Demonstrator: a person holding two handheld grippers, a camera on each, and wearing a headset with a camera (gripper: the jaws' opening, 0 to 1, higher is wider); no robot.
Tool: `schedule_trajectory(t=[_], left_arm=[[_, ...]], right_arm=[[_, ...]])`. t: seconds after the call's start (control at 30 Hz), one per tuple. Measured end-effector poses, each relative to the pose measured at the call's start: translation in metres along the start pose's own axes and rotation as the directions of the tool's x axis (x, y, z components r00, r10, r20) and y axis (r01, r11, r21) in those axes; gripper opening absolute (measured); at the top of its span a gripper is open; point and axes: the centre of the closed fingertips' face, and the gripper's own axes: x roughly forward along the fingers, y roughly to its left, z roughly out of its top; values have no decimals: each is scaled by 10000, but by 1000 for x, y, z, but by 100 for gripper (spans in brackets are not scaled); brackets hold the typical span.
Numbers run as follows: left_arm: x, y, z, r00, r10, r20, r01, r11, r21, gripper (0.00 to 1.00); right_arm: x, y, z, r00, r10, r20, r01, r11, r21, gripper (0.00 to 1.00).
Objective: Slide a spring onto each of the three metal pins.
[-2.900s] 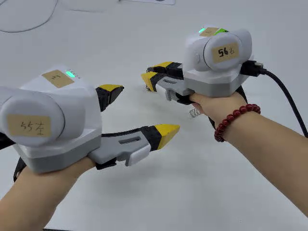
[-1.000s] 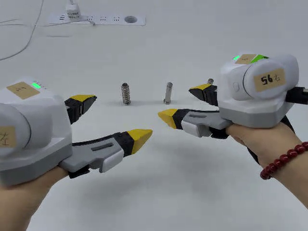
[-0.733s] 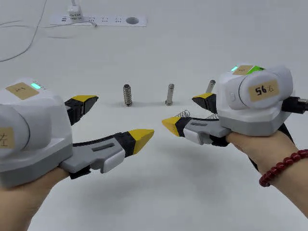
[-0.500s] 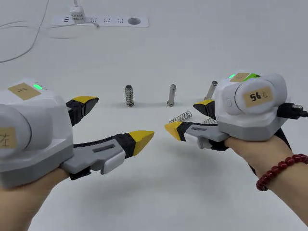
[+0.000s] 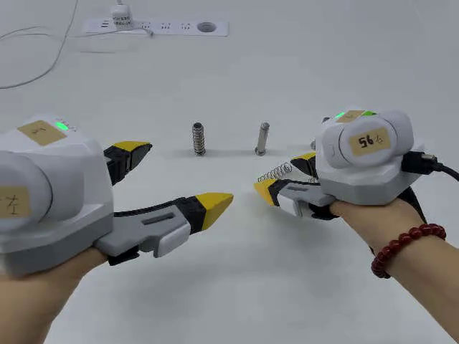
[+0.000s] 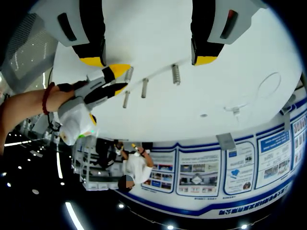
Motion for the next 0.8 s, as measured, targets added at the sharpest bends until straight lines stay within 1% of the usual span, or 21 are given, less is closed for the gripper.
schedule_trajectory(t=[0.3, 0.43, 0.7, 0.8], left_arm=[[1, 1, -3, 9999, -14, -107, 15, 10000, 53, 73], [1, 0, -4, 9999, -49, -151, 50, 10000, 48, 72], [1, -2, -5, 9996, -162, -248, 165, 9998, 113, 70], [1, -2, -7, 9993, -174, -345, 178, 9998, 104, 69]], right_arm=[[6, -1, -8, 9994, -93, -343, 97, 9999, 115, 36], [5, -1, -8, 9995, -93, -310, 96, 9999, 99, 35], [5, -2, -8, 9994, 20, -337, -26, 9998, -196, 33], [4, -3, -8, 9995, 16, -322, -30, 9991, -430, 33]])
